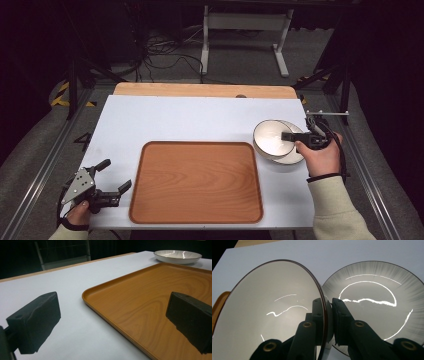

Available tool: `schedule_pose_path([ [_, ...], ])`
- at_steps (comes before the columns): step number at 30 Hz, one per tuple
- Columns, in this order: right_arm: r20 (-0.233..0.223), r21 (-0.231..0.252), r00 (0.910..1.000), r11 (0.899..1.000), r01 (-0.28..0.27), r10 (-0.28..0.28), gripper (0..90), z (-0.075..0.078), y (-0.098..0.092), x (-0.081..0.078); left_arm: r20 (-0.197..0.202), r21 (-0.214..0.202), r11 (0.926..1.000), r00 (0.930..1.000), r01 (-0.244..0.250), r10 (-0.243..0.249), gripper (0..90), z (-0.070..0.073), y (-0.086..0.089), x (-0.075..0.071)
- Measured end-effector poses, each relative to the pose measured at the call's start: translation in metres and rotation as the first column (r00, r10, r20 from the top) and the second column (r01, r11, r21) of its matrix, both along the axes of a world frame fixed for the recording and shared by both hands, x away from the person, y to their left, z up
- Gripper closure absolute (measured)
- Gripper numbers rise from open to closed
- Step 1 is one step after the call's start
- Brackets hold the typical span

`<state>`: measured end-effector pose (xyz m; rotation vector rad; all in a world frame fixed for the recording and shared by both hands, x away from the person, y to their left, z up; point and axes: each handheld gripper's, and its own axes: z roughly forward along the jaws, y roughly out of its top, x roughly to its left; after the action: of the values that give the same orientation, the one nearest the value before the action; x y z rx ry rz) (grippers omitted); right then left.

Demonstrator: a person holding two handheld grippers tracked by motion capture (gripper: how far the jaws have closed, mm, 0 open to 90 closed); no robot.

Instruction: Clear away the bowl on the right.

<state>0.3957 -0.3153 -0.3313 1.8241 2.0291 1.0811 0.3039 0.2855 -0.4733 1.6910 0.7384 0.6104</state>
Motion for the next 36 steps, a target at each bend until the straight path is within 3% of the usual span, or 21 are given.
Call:
schedule_pose_path([
  [15, 0.004, -0.011, 0.9921, 0.992, -0.125, 0.125, 81.4, 0.01, 0.044, -0.017, 0.012, 0.028, 0.9996, 0.9999, 0.01, -0.01, 0.3, 0.0, -0.003, -0.001],
  [25, -0.003, -0.006, 0.9769, 0.977, -0.214, 0.214, 81.2, 0.009, 0.084, -0.016, 0.01, 0.023, 0.9996, 0.9999, 0.013, -0.013, 0.3, 0.0, -0.002, -0.001],
  [36, -0.002, 0.0, 0.9602, 0.96, -0.279, 0.279, 80.9, 0.008, 0.116, -0.014, 0.015, 0.011, 0.9999, 0.9998, 0.011, -0.012, 0.3, 0.0, -0.001, -0.001],
])
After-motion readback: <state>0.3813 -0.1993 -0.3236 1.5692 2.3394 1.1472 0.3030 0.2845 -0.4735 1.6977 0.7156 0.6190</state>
